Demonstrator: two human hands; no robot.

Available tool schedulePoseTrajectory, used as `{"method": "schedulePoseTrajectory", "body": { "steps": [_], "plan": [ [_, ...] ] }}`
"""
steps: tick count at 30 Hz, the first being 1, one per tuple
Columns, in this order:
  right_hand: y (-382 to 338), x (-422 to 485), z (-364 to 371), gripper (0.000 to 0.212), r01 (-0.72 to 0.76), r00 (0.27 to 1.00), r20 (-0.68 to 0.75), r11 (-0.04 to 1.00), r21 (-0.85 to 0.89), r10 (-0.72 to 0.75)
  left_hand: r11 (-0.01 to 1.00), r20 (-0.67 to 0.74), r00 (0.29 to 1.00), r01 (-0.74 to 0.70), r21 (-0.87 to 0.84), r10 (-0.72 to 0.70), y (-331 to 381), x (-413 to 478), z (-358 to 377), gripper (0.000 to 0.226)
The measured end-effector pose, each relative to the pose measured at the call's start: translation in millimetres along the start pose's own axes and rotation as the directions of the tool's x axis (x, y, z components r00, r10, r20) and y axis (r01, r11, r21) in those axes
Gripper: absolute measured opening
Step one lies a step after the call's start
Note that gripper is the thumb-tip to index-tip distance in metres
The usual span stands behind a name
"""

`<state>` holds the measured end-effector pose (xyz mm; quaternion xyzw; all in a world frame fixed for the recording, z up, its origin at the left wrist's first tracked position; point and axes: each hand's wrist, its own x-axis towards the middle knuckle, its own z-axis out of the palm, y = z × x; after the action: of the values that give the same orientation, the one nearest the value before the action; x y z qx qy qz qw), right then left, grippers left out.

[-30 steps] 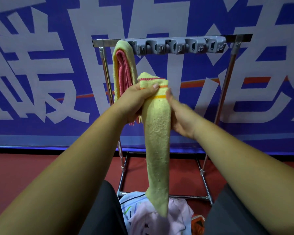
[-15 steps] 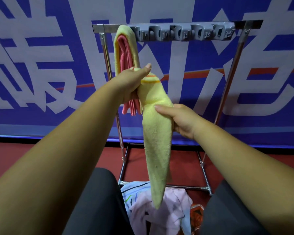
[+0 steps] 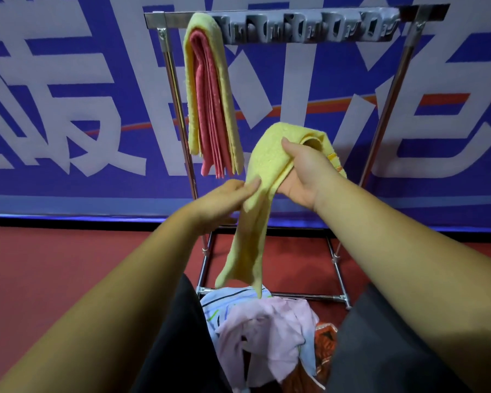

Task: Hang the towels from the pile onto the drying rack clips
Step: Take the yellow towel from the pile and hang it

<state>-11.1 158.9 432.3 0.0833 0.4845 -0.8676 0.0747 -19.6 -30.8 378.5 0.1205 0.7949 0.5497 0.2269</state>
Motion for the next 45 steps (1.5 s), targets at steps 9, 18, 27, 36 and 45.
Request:
{"method": "schedulePoseTrajectory", "body": {
  "steps": [9, 18, 27, 36, 45],
  "plan": [
    [-21, 8, 16, 0.055, 0.084, 0.99, -0.116, 0.996, 0.035, -0.08, 0.88, -0.423, 0.901, 0.126, 0.459, 0.092, -56, 46, 37, 0.021],
    [-60, 4, 13, 0.057, 0.181, 0.975, -0.135, 0.984, 0.006, -0.178, 0.943, -0.352, 0.936, 0.096, 0.319, 0.024, -68, 61, 63, 0.024],
    [-85, 13, -18, 0.048, 0.27, 0.935, -0.262, 0.959, 0.087, -0.239, 0.886, -0.439, 0.83, 0.133, -0.444, -0.344, -113, 51, 70, 0.022],
    [-79, 39, -51, 0.036, 0.274, 0.916, -0.344, 0.948, 0.16, -0.207, 0.455, -0.28, 0.903, -0.111, -0.884, -0.324, -124, 45, 44, 0.032],
    [-72, 50, -66, 0.042, 0.302, 0.884, -0.414, 0.941, 0.15, -0.218, 0.628, -0.177, 0.966, -0.021, -0.778, -0.187, -105, 41, 12, 0.058]
  ]
}}
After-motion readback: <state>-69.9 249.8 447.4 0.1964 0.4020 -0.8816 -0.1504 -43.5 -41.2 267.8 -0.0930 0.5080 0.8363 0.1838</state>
